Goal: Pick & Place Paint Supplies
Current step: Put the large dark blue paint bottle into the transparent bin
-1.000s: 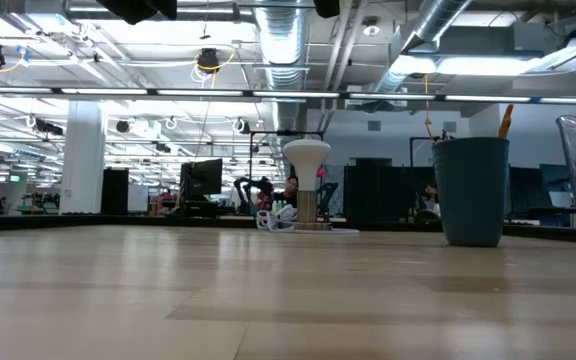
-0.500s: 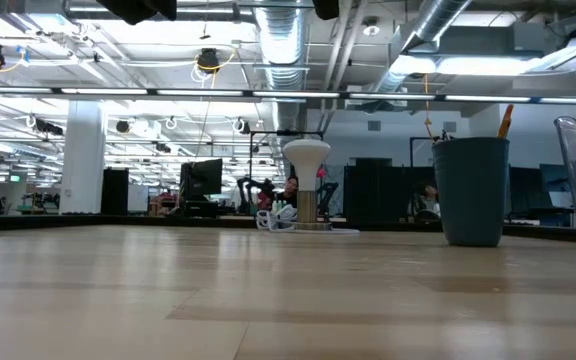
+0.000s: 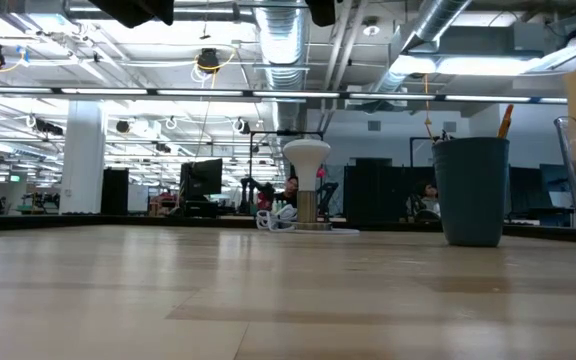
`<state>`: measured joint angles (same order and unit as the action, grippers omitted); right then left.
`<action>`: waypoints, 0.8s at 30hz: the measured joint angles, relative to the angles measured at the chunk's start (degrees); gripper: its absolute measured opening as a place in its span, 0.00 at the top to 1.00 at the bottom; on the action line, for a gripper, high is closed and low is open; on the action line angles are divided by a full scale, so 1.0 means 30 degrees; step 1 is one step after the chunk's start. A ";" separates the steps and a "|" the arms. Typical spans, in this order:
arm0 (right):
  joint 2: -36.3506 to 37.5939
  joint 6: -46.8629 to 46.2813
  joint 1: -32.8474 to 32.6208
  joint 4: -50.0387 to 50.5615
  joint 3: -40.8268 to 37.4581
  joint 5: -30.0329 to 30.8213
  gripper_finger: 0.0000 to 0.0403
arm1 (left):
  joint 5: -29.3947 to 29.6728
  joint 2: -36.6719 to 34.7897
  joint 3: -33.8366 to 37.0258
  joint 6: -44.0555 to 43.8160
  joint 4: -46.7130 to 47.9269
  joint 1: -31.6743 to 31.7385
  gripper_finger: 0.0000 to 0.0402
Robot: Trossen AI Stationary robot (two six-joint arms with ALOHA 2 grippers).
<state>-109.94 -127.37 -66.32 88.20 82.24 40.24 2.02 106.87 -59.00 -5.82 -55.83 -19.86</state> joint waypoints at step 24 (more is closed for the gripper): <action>-0.0638 -0.0383 0.0401 -0.0035 0.0750 -0.1399 0.42 | -0.0029 0.0000 0.0000 -0.0001 0.0000 -0.0015 0.31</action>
<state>-111.85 -128.51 -65.12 88.09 84.49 36.05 1.93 106.87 -59.00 -5.82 -55.83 -19.90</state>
